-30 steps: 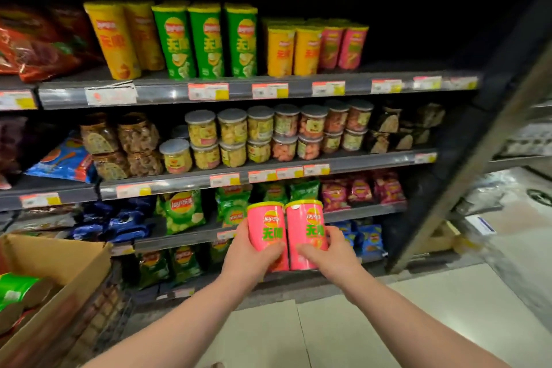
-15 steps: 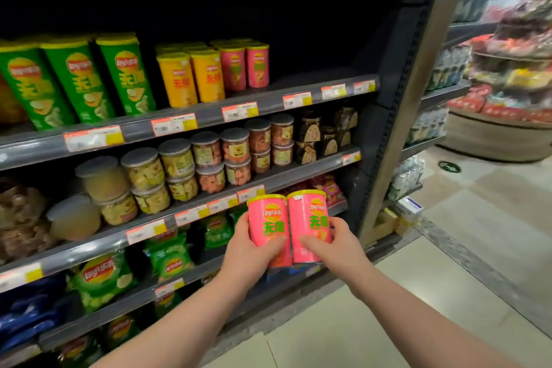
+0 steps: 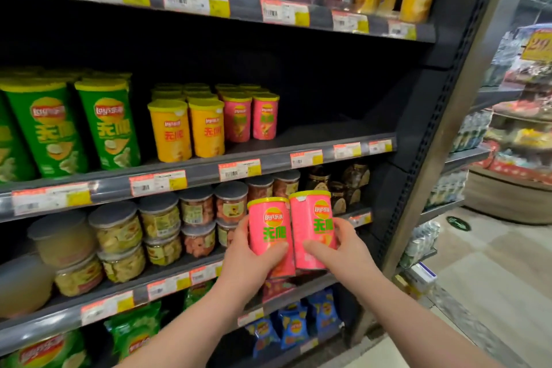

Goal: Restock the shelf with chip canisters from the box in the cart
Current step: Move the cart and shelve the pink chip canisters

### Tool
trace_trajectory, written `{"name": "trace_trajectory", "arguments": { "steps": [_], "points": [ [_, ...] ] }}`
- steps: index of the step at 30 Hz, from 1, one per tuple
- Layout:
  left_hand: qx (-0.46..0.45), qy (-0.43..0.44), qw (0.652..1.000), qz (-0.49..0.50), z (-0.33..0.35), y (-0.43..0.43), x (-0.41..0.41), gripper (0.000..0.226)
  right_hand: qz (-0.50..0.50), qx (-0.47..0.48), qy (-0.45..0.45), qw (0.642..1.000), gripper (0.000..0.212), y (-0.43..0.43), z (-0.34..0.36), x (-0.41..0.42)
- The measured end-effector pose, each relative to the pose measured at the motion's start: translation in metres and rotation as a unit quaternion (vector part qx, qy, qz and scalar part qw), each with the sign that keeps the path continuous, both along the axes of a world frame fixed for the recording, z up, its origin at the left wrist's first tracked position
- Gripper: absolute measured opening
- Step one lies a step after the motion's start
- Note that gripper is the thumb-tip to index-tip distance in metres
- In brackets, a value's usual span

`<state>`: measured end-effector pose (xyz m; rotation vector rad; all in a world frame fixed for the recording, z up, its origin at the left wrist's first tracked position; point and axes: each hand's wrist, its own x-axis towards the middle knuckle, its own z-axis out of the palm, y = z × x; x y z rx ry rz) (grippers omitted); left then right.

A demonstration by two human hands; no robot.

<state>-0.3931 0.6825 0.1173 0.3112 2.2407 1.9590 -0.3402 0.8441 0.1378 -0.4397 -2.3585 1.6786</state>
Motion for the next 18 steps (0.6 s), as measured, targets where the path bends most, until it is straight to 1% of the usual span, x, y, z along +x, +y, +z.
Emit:
{"name": "trace_trajectory", "arguments": {
  "steps": [3,8,11,15,18],
  "points": [
    [0.017,0.012,1.000,0.017,0.008,-0.001,-0.020,0.059,0.017,0.004,0.027,0.999,0.051,0.002,0.010,-0.028],
    [0.033,0.014,0.998,0.049,0.022,-0.005,-0.049,0.067,0.045,0.008,0.052,0.998,0.056,0.005,0.026,-0.070],
    [0.036,0.022,0.996,0.080,0.031,-0.007,-0.063,0.067,0.064,0.002,0.068,0.996,0.051,0.007,0.040,-0.097],
    [0.042,0.033,0.991,0.124,0.040,-0.011,-0.078,0.060,0.083,0.021,0.089,0.992,0.043,0.011,0.061,-0.140],
    [0.038,0.035,0.986,0.160,0.044,-0.012,-0.086,0.066,0.097,0.045,0.107,0.988,0.049,0.013,0.076,-0.171]
  ]
}}
